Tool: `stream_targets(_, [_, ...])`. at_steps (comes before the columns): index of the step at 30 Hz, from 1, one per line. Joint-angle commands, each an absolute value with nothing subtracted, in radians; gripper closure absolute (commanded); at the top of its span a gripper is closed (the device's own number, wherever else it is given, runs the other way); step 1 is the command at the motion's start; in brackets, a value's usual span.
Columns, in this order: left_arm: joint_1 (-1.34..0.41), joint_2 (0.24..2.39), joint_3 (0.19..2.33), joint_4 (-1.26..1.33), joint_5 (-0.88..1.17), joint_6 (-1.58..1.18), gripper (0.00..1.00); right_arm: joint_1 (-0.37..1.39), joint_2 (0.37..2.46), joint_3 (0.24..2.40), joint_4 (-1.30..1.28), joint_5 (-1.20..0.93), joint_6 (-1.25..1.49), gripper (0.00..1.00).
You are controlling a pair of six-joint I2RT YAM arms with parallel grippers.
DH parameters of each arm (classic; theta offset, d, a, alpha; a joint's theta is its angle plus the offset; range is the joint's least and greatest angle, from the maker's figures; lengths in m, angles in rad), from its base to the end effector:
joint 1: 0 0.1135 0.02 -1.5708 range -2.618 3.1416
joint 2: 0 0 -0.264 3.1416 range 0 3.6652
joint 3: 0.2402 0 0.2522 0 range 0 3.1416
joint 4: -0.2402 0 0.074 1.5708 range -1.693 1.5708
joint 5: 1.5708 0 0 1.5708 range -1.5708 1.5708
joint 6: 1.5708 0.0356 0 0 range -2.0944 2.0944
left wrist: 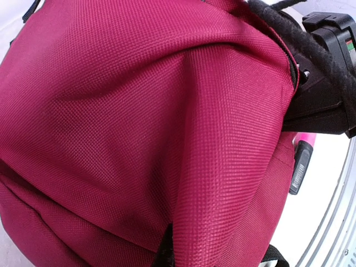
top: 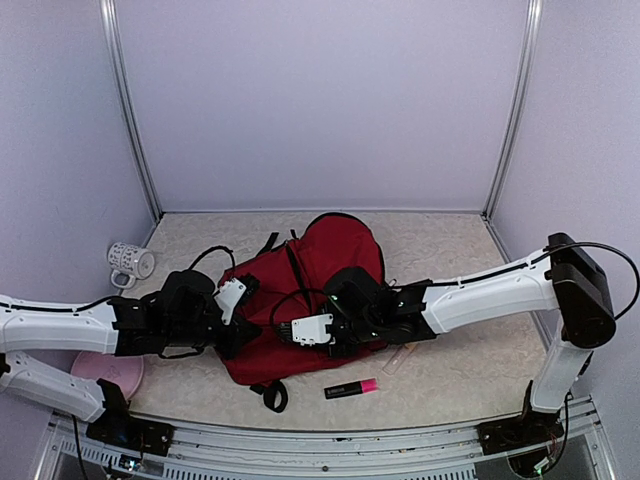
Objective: Pack the student bag
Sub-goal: Zip the student bag into the largest pocket of the bag.
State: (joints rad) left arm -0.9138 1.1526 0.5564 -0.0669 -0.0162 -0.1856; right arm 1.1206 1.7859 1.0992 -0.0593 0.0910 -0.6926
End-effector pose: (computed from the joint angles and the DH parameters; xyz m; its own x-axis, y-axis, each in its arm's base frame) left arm 0.1443 -0.1862 0.1994 -0.5141 0.3645 -0.7764 0.7011 0.7000 -0.1356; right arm 0.1701 0.3445 0.1882 0.3267 -0.7854 -0.5258 -0.8563 -0.0104 -0.5164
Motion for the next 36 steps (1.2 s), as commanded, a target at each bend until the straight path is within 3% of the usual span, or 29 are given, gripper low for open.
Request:
stream_targets(1, [-0.914,1.118,0.548,-0.046,-0.004,-0.207,1.0,1.121,1.751,1.124,-0.094,0.106,-0.631,1.0])
stream_targets(20, [-0.896,1.079,0.541,-0.075,-0.071,-0.222,1.0,0.796,1.358,0.754,0.048,-0.341,-0.172,1.0])
stream_targets(26, [-0.913,1.061,0.543,-0.036,-0.002,-0.24,1.0,0.767,1.335,0.699,0.078,-0.343,-0.093,1.0])
stream_targets(36, [-0.896,0.973,0.518,-0.091,-0.055,-0.256,1.0,0.492,1.375,0.658,0.227,-0.454,0.108,1.0])
